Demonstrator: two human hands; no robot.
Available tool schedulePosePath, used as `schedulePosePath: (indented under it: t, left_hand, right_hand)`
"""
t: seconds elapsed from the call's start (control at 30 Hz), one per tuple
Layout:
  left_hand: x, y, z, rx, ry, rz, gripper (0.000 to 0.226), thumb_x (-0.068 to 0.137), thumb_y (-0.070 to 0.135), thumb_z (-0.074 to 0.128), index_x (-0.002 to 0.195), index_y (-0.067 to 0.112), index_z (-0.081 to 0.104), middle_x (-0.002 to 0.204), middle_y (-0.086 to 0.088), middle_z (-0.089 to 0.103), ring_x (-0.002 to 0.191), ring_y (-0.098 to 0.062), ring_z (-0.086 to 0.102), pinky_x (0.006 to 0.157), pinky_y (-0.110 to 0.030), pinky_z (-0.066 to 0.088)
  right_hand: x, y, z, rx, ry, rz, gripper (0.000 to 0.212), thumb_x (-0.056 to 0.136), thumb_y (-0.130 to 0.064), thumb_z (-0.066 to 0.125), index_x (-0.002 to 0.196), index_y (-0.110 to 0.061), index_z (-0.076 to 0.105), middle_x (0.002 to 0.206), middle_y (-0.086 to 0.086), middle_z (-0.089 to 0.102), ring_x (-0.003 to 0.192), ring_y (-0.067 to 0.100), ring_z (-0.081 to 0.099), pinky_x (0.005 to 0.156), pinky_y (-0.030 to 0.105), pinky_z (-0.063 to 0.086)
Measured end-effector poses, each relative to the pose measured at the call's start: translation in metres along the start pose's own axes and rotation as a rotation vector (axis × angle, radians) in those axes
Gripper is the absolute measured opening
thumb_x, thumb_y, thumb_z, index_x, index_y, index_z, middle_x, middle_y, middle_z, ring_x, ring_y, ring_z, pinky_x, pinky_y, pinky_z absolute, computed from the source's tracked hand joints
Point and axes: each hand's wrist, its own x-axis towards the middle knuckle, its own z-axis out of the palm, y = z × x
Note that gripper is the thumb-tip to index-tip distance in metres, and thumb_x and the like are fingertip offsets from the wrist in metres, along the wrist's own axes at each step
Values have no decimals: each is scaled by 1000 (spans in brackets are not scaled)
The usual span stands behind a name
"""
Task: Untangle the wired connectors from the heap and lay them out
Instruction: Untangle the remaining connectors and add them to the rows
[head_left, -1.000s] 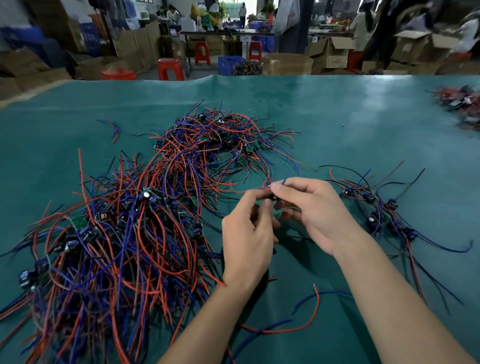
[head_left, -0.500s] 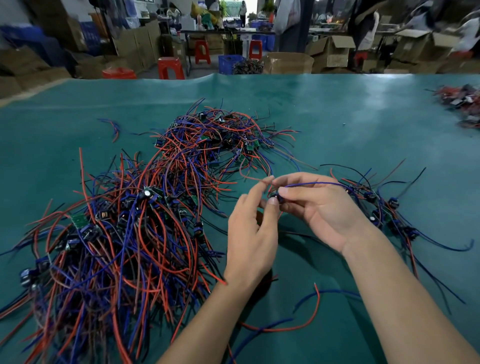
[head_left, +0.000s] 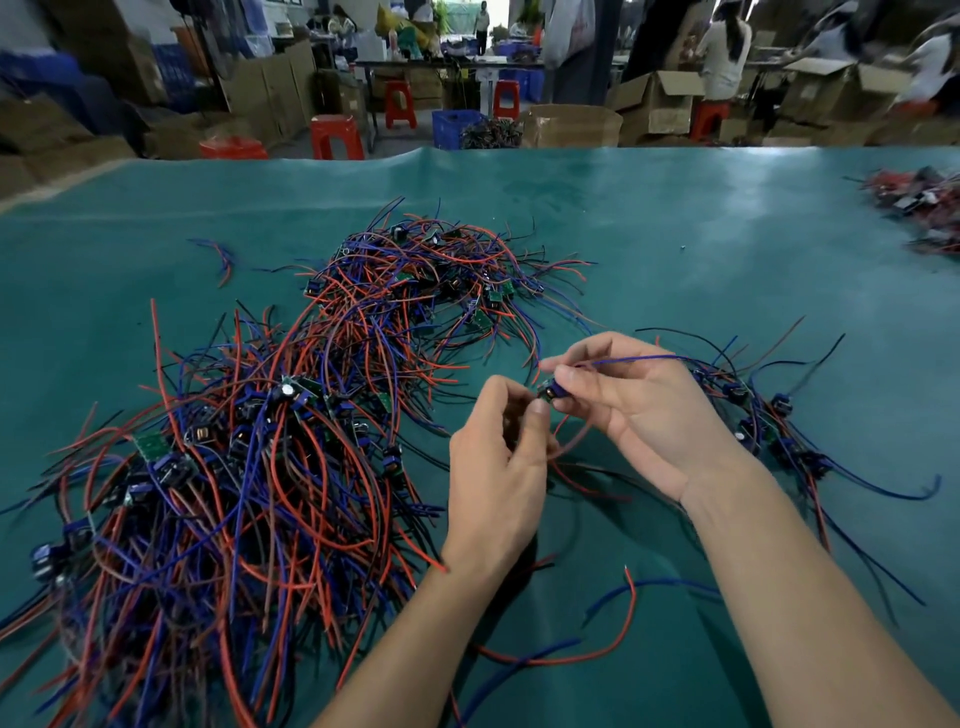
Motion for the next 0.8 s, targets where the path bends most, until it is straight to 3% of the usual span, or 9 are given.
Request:
schedulePosePath:
  t: [0.1,0.17,0.27,0.37,0.43,0.6,0.67,0.73,0.8]
  left_hand:
    - [0,-1,0,-21,-7,-9,18,100,16,57,84,22,52,66,1,67,57,-8,57,57,-18,42]
    - [0,-2,1,-47,-12,-25,17,100,14,56,86,23,52,70,2,71,63,-6,64,61,-15,44]
    - [0,-3,1,-62,-23,-37,10,101,16,54,94,23,53,75,3,74,72,-10,69,69,-20,49]
    - [0,-3,-1,-53,4,-27,15,103,22,50,90,23,57,68,5,69,60,-7,61,61,-23,46]
    - [1,-3,-1,-10,7,-11,21,103,21,50,83,19,57,61,6,61,54,-8,49,56,-26,42]
    - [2,-3,-1,77,3,13,19,100,19,56,82,15,57,59,9,50,57,-12,42,58,-32,39]
    - [1,-2,-1,89,17,20,21,99,17,58,78,15,56,58,12,49,56,-8,40,57,-25,37]
    - [1,-1,0,114,23,24,23,97,16,61,75,15,56,57,14,50,55,-7,40,55,-19,34]
    - [1,-1,0,135,14,17,25,96,15,62,72,16,55,55,15,50,52,-7,40,53,-15,31]
  right_hand:
    - [1,2,6,89,55,6,13,73,-7,75,85,-4,73,84,14,66,72,16,65,64,23,58]
    - [2,4,8,119,87,9,14,75,-7,73,89,-4,73,77,6,70,68,13,67,61,21,57]
    - [2,6,7,93,101,20,16,83,3,68,83,-10,77,80,3,72,67,10,67,60,20,55]
    - [2,8,6,-61,89,17,23,90,8,63,89,-9,79,83,8,68,72,12,65,62,20,53]
    - [2,7,6,-79,71,22,17,87,6,66,98,-3,76,83,8,69,75,13,65,65,21,53]
    - [3,5,6,82,49,107,7,70,-10,75,77,-11,77,98,6,78,74,12,69,65,21,55]
    - [4,7,3,8,55,101,11,74,-12,77,84,-8,75,93,4,77,71,11,67,62,20,54]
    - [4,8,-1,-225,110,15,3,82,-7,77,82,-9,75,79,1,74,66,10,65,57,20,51]
    - [6,9,-5,-505,193,-114,12,88,-4,76,79,-11,73,67,-3,70,60,9,63,52,19,49]
